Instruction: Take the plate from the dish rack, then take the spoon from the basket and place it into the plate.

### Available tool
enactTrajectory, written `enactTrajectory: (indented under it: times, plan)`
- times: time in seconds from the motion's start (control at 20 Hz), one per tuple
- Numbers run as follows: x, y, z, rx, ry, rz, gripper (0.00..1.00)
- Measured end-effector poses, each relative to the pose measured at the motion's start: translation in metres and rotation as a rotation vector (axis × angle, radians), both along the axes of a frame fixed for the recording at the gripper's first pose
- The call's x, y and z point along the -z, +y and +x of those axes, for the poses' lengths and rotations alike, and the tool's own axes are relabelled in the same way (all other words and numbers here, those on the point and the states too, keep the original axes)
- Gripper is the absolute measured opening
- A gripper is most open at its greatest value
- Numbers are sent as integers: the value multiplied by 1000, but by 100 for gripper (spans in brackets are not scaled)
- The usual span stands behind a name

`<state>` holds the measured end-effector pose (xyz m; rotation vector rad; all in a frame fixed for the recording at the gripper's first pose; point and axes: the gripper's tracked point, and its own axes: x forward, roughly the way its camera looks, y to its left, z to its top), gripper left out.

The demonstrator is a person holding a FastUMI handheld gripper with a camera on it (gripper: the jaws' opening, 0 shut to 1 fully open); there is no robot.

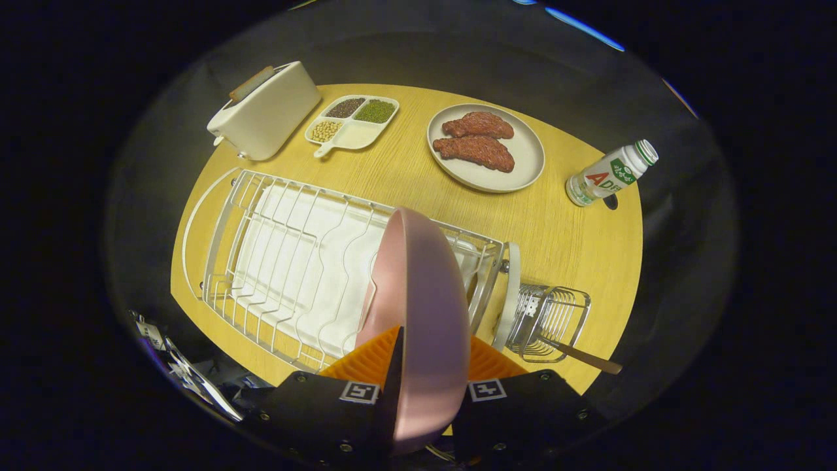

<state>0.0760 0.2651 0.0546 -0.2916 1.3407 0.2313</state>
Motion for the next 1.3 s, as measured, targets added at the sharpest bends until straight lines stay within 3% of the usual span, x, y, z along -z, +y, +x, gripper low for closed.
enactTrajectory:
  times: [0.15,0.2,0.6,1.1,1.3]
  plan:
    - [-14,3,14,-30,-29,-51,35]
    - [-10,2,13,-24,-23,-54,29]
    - [-10,1,12,-37,-22,-63,29]
    - [-21,8,26,-145,-50,-153,29]
    - [-28,11,23,-138,-43,-123,29]
